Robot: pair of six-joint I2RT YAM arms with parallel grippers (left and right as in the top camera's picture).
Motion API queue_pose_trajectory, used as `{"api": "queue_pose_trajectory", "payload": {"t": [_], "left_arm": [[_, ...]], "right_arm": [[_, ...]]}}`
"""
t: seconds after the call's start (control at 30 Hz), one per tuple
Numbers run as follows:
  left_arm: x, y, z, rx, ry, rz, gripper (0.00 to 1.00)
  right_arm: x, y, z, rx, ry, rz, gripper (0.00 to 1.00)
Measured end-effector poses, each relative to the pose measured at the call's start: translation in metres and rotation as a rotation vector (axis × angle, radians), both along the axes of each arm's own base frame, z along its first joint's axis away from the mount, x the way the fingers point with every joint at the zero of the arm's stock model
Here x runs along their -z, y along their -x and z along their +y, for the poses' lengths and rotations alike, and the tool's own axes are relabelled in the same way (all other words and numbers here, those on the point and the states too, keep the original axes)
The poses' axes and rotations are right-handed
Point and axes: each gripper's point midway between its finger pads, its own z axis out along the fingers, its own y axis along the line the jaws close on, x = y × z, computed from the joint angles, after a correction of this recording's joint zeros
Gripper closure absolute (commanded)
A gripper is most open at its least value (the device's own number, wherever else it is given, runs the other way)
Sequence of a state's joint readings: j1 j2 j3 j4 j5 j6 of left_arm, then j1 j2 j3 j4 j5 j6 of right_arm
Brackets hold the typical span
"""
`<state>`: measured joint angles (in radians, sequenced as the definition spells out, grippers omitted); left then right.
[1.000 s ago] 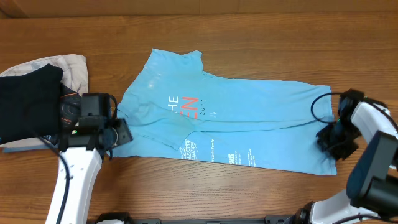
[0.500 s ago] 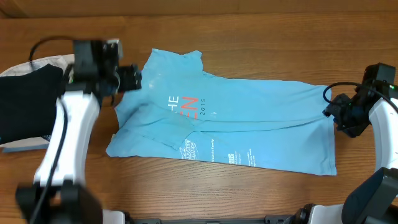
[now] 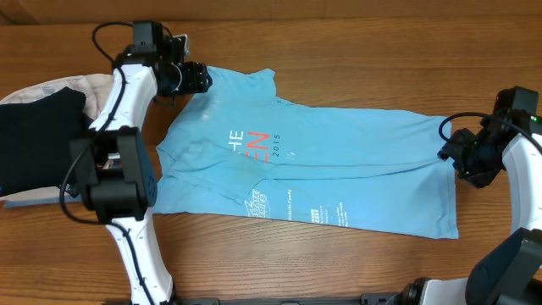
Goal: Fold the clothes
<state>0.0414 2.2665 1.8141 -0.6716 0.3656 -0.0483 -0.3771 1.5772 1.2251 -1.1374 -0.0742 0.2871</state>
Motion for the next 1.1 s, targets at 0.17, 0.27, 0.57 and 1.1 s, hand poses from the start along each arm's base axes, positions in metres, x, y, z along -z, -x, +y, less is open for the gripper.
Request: {"api": "queue_pose_trajectory", "payload": {"t": [0.17, 0.27, 0.57, 1.1], "left_arm": [[0.03, 0.0, -0.001, 0.002, 0.006, 0.044, 0.27], [0.031, -0.003, -0.002, 0.008, 0.012, 0.037, 0.4], [0.044, 0.009, -0.006, 0.024, 0.033, 0.097, 0.94], [0.002, -0.025, 0.008, 0.006, -0.013, -0.024, 0.44]], "right_arm": [[0.0, 0.0, 0.0, 0.0, 0.0, 0.0, 0.39], [0.0, -0.001, 0.0, 0.0, 0.002, -0.004, 0.4], [-0.003, -0.016, -0.006, 0.0, 0.027, -0.067, 0.39], [-0.006, -0.026, -0.01, 0.0, 0.043, -0.109, 0.39]]}}
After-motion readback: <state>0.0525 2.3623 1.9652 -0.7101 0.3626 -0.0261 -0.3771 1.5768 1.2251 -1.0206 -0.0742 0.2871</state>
